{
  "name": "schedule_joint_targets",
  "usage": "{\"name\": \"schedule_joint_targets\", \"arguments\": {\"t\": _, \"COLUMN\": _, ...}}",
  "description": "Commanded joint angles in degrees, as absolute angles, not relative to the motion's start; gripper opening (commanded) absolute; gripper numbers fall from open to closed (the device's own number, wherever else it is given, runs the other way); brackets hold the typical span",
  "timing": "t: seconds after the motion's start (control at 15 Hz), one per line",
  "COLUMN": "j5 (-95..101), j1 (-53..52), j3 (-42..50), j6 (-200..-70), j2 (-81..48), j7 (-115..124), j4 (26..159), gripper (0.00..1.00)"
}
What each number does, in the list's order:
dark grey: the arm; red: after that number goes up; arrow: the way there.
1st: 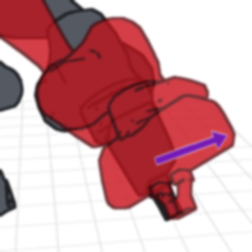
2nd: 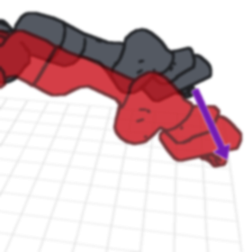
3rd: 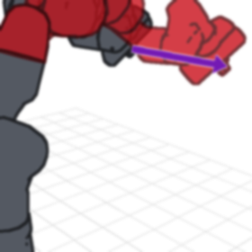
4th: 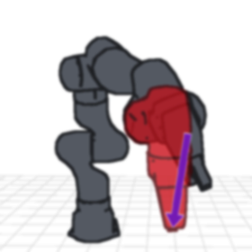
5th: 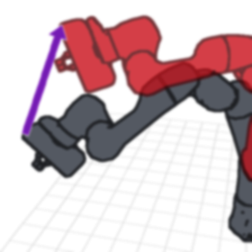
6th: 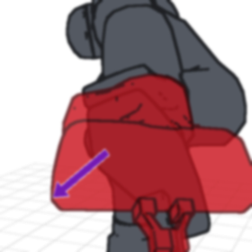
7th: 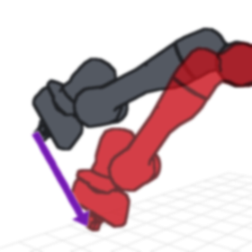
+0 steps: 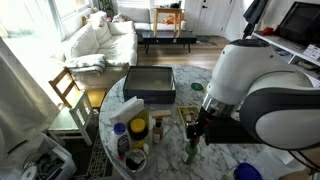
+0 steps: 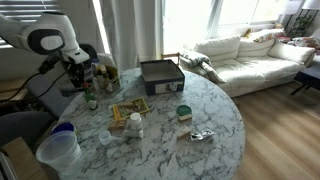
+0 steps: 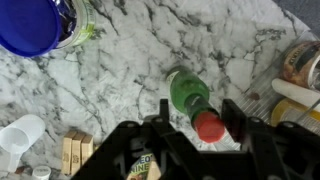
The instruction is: Move the wooden block and the green bottle to the left
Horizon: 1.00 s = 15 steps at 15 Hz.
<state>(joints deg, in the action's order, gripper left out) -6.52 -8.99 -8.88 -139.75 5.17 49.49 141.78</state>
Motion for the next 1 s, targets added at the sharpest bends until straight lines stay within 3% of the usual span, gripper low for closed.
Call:
{"name": "schedule_joint_targets", "arguments": {"t": 0.0, "j5": -4.32, "j1": -8.32, "j3": -9.64, "j6": -142.45, "j2": 4.76, "j7": 51.31, "j4": 142.87, "gripper": 0.49}}
{"name": "schedule_joint_targets", "arguments": {"t": 0.13, "j5": -3.67, "j1": -8.33, "j3": -9.58, "j6": -142.73, "j2": 4.59, "j7": 51.71, "j4": 142.82, "gripper": 0.73}}
{"name": "schedule_joint_targets", "arguments": {"t": 0.27, "j5": -3.25, "j1": -8.34, "j3": -9.55, "j6": -142.98, "j2": 4.53, "j7": 52.00, "j4": 142.88, "gripper": 0.80}}
{"name": "schedule_joint_targets", "arguments": {"t": 0.93, "j5": -2.09, "j1": -8.37, "j3": -9.44, "j6": -142.98, "j2": 4.30, "j7": 52.05, "j4": 142.79, "gripper": 0.08}}
